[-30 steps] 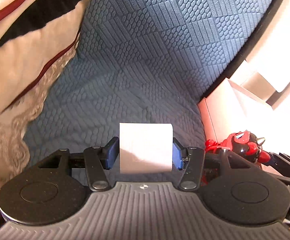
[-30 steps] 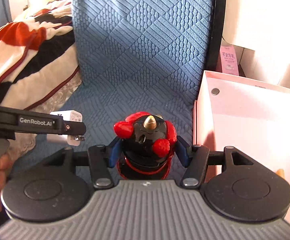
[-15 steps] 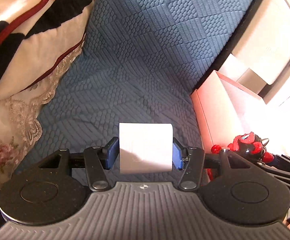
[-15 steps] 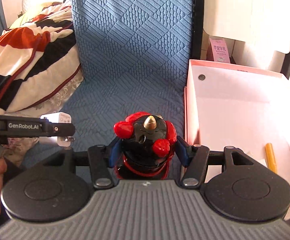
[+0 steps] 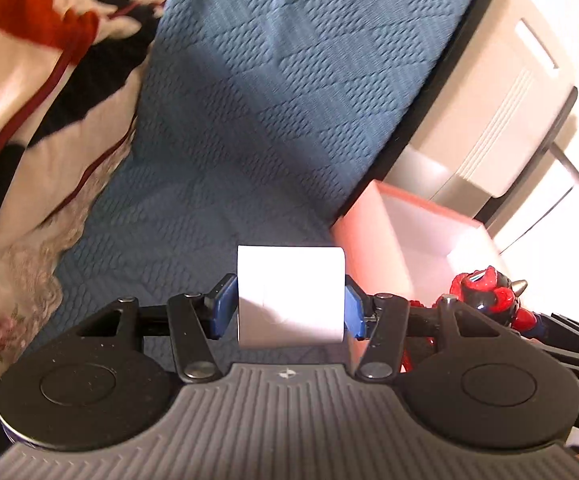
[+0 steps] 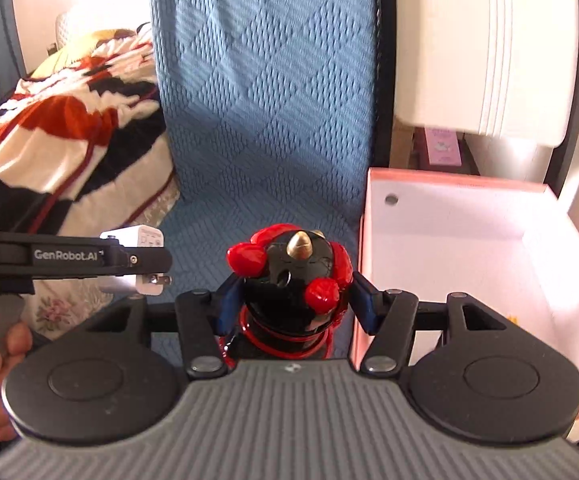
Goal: Organize rigid objects
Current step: 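Carry the figurine and charger over the pink box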
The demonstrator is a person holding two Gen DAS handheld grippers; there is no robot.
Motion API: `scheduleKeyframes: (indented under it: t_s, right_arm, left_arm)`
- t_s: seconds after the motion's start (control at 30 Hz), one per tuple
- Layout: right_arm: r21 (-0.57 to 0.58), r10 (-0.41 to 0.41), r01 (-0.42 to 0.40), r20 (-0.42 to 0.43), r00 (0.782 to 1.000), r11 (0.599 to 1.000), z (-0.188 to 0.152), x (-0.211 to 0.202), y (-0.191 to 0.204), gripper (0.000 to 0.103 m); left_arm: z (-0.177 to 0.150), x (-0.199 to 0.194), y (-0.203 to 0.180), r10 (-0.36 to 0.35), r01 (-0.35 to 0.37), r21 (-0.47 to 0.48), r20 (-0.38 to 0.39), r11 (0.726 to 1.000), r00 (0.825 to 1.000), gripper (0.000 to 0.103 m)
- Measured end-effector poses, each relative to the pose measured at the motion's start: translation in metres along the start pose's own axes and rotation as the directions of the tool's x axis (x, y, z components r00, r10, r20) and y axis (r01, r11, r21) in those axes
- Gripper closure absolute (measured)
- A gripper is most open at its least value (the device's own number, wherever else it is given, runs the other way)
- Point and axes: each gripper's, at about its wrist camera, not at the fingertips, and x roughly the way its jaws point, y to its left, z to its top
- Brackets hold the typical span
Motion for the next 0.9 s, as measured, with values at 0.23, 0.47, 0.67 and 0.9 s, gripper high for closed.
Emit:
scheduleKeyframes:
  t_s: [0.23,0.47,0.67,0.9]
  right_arm:
    - [0.013,-0.013,0.013,0.047,0.999,1.0,0.032,-0.023,-0.019,0.043]
    - [0.014,-0.014,0.013,0.096,0.995,1.0,0.063,-0.054,-0.048,0.043]
    - [0.019,-0.035,0.033,0.1,0.994,0.999,0.068,-0.072,-0.083,0.043]
    - [0.06,-0.086,0.082,0.058,0.995,0.995,0.05,-0.071,-0.129,0.043]
  left_arm:
    - [0.028,-0.009,-0.036,-0.041,0.04,0.025,0.034,0.999,0.999,0.043]
    - [0.048,-0.017,-0.083,-0.067,0.065,0.043,0.06,0.997,0.996,0.043]
    - [0.049,-0.01,-0.133,-0.1,0.096,0.069,0.06,0.993,0.993,0.043]
    - [0.028,0.024,-0.178,-0.125,0.123,0.099,0.012,0.987,0.992,0.043]
